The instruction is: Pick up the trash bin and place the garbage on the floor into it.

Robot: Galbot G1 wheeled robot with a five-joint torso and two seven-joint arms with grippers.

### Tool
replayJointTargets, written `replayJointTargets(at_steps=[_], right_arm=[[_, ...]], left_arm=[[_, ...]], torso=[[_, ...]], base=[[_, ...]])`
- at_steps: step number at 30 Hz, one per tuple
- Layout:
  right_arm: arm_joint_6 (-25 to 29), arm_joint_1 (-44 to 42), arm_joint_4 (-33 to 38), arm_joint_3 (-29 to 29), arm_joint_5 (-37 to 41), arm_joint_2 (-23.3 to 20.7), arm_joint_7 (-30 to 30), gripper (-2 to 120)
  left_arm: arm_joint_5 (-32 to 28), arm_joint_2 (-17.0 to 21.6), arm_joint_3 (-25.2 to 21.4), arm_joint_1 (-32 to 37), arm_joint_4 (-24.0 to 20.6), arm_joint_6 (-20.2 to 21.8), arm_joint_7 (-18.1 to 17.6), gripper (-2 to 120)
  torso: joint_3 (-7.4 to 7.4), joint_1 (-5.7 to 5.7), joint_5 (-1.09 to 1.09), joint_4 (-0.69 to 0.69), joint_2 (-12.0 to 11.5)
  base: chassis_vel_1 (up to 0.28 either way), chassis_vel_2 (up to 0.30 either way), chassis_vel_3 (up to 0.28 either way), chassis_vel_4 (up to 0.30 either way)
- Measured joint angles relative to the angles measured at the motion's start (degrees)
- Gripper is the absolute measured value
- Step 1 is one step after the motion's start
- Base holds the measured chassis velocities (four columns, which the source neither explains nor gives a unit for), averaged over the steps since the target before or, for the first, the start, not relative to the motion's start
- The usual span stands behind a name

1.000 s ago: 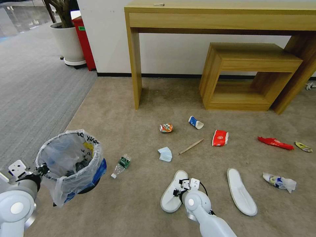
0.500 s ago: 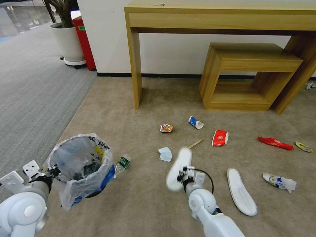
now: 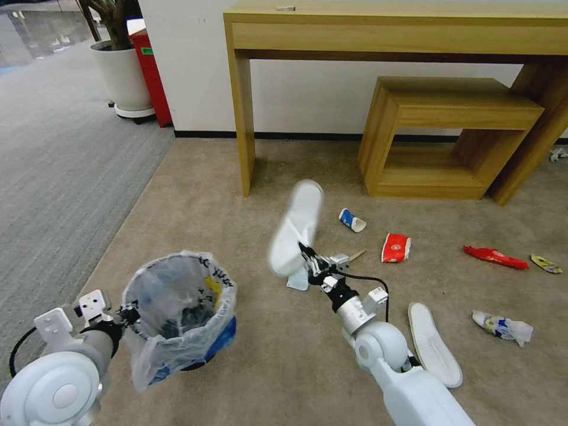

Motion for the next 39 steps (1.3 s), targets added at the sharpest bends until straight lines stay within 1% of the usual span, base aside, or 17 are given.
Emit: replayJointTargets(at_steps=[1, 2, 4, 5, 6, 8, 10, 12, 17, 20, 25, 29, 32, 39], right_arm=[[2.1, 1.0, -0.1, -0.8, 0.1, -0.1, -5.0, 0], [3.0, 1.6, -0.1, -1.5, 0.3, -0.1, -7.2, 0], [3.3, 1.8, 0.0, -1.8, 0.4, -0.1, -7.8, 0], [4.5, 2.8, 0.4, -3.0, 0.7, 0.0, -10.2, 0], [4.5, 2.8, 0.4, -3.0, 0.7, 0.0, -10.2, 0], [5.6, 4.7, 1.6, -4.7, 0.6, 0.6, -12.8, 0], [5.6, 4.9, 1.8, -4.8, 0.6, 0.6, -13.0, 0], [5.5, 6.5, 3.2, -5.9, 0.6, 0.7, -14.7, 0], [5.1, 8.3, 3.2, -8.0, 0.4, 0.6, -17.5, 0], [5.4, 9.2, 1.2, -9.7, -0.1, 0.9, -19.3, 0], [5.8, 9.9, -1.3, -10.7, -0.8, 1.9, -21.4, 0], [6.4, 10.2, -4.0, -10.5, -2.6, 2.1, -23.4, 0], [7.6, 10.7, -6.7, -9.2, -4.5, 2.1, -25.2, 0], [8.7, 11.1, -8.6, -7.7, -5.9, 2.1, -25.3, 0]], left_arm=[[-0.6, 0.5, 0.9, 0.0, 0.0, 0.0, 0.0, 2], [-0.8, 0.8, 1.8, 0.0, 0.0, 0.0, -0.1, 2], [-0.9, 1.0, 2.2, 0.0, 0.0, 0.0, -0.1, 2], [-1.1, 1.5, 3.7, 0.0, 0.0, 0.0, -0.2, 2], [-1.1, 1.5, 3.7, 0.0, 0.0, 0.0, -0.2, 2], [-1.1, 2.5, 6.6, -0.4, 0.6, 0.0, -0.2, 2], [-1.0, 2.6, 6.8, -0.4, 0.6, 0.0, -0.2, 2], [-0.8, 3.0, 8.6, -1.0, 1.2, 0.0, -0.2, 2], [-0.6, 3.1, 9.8, -1.6, 1.9, 0.0, -0.2, 2], [-0.6, 3.0, 10.7, -2.1, 2.3, 0.0, -0.2, 2], [-0.8, 2.7, 11.3, -2.6, 2.5, 0.0, -0.1, 2], [-1.3, 2.6, 11.3, -2.9, 2.4, 0.0, -0.2, 2], [-1.7, 2.5, 11.2, -3.0, 2.2, 0.0, -0.2, 2], [-1.9, 2.5, 11.2, -3.2, 2.0, 0.0, -0.4, 2]], torso=[[0.0, 0.0, 0.0, 0.0, 0.0], [0.0, 0.0, 0.0, 0.01, 0.0], [0.0, 0.0, 0.0, 0.01, 0.0], [0.0, 0.0, 0.0, 0.01, 0.0], [0.0, 0.0, 0.0, 0.01, 0.0], [0.0, 0.0, 0.0, 0.0, 0.0], [0.0, 0.0, 0.0, 0.0, 0.0], [0.0, 0.0, -0.01, 0.01, 0.0], [0.0, 0.0, -0.01, 0.01, 0.0], [0.0, 0.0, -0.01, 0.0, 0.0], [0.0, 0.0, -0.01, 0.01, 0.0], [0.0, 0.0, 0.0, 0.0, 0.0], [0.0, 0.0, 0.0, 0.0, 0.0], [0.0, 0.0, 0.0, 0.0, 0.0]], base=[[0.0, 0.0, 0.0, 0.0], [0.0, 0.0, 0.0, 0.0], [0.0, 0.0, 0.0, 0.0], [0.0, 0.0, 0.0, 0.0], [0.0, 0.0, 0.0, 0.0], [0.0, 0.0, 0.0, 0.0], [0.0, 0.0, 0.0, 0.0], [0.0, 0.0, 0.0, 0.0], [0.0, 0.0, 0.0, 0.0], [0.0, 0.0, 0.0, 0.0], [0.0, 0.0, 0.0, 0.0], [0.0, 0.0, 0.0, 0.0], [0.0, 0.0, 0.0, 0.0], [0.0, 0.0, 0.0, 0.0]])
